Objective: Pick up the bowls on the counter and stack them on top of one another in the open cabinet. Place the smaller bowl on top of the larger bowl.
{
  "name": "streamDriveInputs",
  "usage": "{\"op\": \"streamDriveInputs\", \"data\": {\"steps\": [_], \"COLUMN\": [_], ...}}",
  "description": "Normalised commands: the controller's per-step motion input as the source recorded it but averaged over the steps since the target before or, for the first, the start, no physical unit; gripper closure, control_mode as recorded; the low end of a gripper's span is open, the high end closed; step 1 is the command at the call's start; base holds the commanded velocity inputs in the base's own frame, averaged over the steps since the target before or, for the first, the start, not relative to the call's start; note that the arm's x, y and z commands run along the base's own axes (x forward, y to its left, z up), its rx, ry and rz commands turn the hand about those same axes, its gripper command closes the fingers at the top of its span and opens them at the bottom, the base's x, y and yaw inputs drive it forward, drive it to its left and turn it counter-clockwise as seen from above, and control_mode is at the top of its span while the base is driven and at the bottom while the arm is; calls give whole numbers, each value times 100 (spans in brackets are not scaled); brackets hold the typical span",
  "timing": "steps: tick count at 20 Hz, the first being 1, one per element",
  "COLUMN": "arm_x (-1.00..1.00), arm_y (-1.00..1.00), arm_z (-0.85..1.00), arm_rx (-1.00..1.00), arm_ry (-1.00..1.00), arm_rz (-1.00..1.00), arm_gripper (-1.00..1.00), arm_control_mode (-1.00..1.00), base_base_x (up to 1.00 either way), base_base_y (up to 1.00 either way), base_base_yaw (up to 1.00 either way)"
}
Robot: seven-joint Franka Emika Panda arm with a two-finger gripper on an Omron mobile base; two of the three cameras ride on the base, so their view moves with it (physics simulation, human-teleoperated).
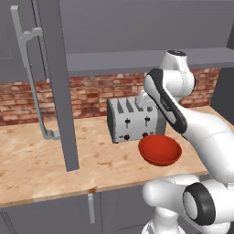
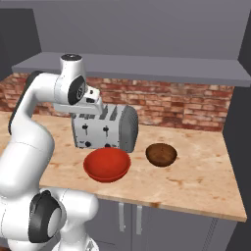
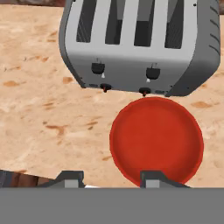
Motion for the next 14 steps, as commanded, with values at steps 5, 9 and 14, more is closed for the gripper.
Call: {"op": "streamDriveInputs", "data": {"steps": [5,9,14], "arm_x": [-1,0,0], "arm_y": [0,-44,-88], "arm_z": [-3,-17,-12], "arm_rx": [0,2,8], "arm_ry": [0,-5,-1], "arm_rz": [-4,-5,-8], "arm_gripper": [-100,-100,-100], "arm_control_mode": [-100,-100,-100], "base_base_x": [0,0,0], "base_base_y": [0,0,0], "base_base_yaw": [0,0,0]}}
